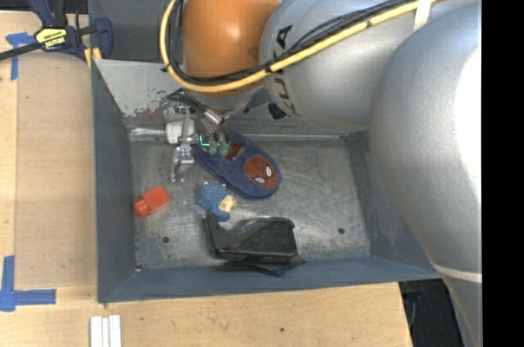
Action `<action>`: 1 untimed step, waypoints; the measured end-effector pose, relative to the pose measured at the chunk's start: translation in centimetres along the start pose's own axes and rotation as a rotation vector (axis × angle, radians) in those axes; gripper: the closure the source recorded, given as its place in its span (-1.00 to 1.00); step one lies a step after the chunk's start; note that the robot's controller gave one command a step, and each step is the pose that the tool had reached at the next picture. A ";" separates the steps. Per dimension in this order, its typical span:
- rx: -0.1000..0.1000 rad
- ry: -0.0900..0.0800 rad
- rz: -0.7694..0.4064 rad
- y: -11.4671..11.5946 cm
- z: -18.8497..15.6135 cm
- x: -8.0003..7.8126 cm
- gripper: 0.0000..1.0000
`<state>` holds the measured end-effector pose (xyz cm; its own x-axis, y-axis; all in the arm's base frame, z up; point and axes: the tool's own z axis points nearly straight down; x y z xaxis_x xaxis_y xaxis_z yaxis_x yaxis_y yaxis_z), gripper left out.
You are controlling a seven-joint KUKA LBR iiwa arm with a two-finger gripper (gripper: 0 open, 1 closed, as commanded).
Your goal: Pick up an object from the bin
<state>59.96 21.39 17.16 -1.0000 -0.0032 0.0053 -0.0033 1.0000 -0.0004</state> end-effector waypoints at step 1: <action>-0.003 -0.013 -0.103 -1.3 9.8 2.4 -1.00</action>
Offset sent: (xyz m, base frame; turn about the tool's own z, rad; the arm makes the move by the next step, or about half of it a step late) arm -0.0267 -0.0135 -0.1016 -0.1034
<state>57.56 20.11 7.32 -0.9943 -0.1064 -0.0079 -0.1064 0.9943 0.0027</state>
